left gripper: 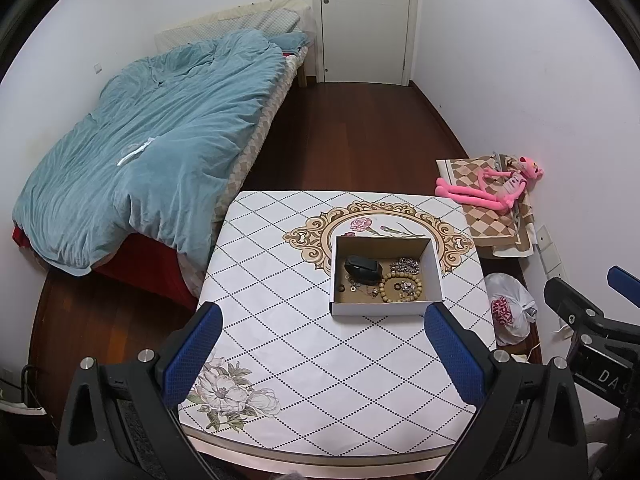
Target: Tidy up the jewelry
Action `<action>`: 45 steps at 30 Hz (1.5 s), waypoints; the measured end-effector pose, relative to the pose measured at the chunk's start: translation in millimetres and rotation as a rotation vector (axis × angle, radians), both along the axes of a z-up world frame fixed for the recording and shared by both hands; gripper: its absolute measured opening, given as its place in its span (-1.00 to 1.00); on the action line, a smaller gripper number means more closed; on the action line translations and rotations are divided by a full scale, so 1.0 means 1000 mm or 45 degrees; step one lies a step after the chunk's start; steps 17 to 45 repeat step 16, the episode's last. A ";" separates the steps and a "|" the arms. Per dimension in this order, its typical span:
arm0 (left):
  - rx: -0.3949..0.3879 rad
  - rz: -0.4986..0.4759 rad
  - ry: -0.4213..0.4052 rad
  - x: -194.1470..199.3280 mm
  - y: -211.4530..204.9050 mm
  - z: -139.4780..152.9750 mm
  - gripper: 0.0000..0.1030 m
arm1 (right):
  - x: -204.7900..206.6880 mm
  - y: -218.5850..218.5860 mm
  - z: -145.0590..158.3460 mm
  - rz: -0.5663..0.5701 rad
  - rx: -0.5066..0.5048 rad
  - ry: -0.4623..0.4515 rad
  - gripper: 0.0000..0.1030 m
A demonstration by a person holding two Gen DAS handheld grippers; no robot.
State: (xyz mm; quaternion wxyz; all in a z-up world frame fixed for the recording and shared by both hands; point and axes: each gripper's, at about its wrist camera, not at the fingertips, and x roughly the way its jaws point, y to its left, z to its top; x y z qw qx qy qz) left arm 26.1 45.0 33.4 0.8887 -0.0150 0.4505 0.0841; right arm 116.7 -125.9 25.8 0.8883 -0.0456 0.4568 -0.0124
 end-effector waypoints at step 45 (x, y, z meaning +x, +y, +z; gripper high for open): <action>-0.011 0.008 -0.012 -0.002 0.001 0.000 1.00 | -0.002 -0.002 0.000 0.004 -0.002 0.007 1.00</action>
